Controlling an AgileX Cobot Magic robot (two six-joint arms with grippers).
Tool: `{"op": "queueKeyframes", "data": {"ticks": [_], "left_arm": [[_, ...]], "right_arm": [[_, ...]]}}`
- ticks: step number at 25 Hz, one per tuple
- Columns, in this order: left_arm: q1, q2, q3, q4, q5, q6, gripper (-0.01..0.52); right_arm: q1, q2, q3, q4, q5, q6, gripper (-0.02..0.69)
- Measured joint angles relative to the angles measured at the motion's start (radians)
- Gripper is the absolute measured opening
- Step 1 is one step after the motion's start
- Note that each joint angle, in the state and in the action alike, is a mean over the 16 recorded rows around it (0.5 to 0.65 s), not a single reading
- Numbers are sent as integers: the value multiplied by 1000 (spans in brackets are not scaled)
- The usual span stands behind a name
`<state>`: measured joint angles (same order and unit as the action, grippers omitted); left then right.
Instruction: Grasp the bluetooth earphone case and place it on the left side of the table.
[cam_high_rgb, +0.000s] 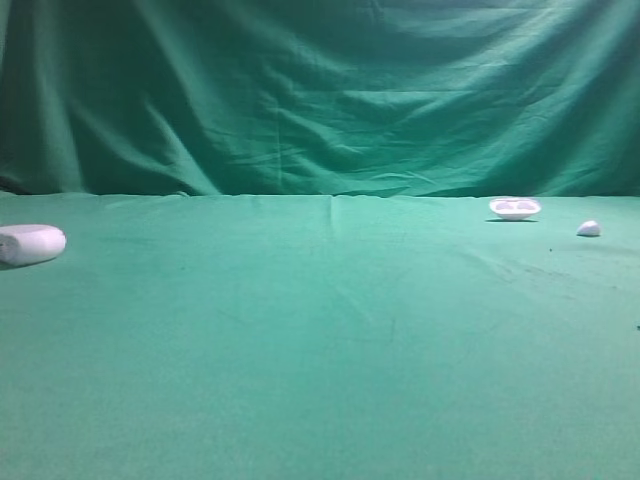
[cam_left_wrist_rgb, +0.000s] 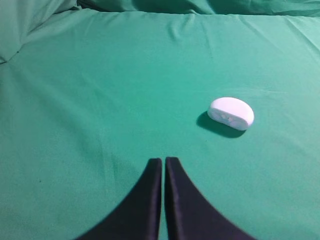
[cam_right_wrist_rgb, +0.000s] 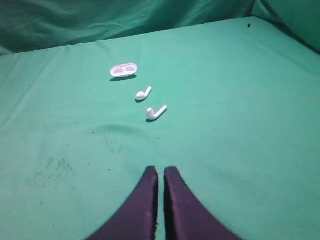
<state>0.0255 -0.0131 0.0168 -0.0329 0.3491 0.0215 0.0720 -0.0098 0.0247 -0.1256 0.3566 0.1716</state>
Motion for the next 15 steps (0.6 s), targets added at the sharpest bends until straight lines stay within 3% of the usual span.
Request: {"op": "queueKeyframes", "data": {"ticks": [15], "left_arm": [[0,0,0,0,0,0,0]], "right_arm": [[-3,-2,3,2,16,0,0]]}}
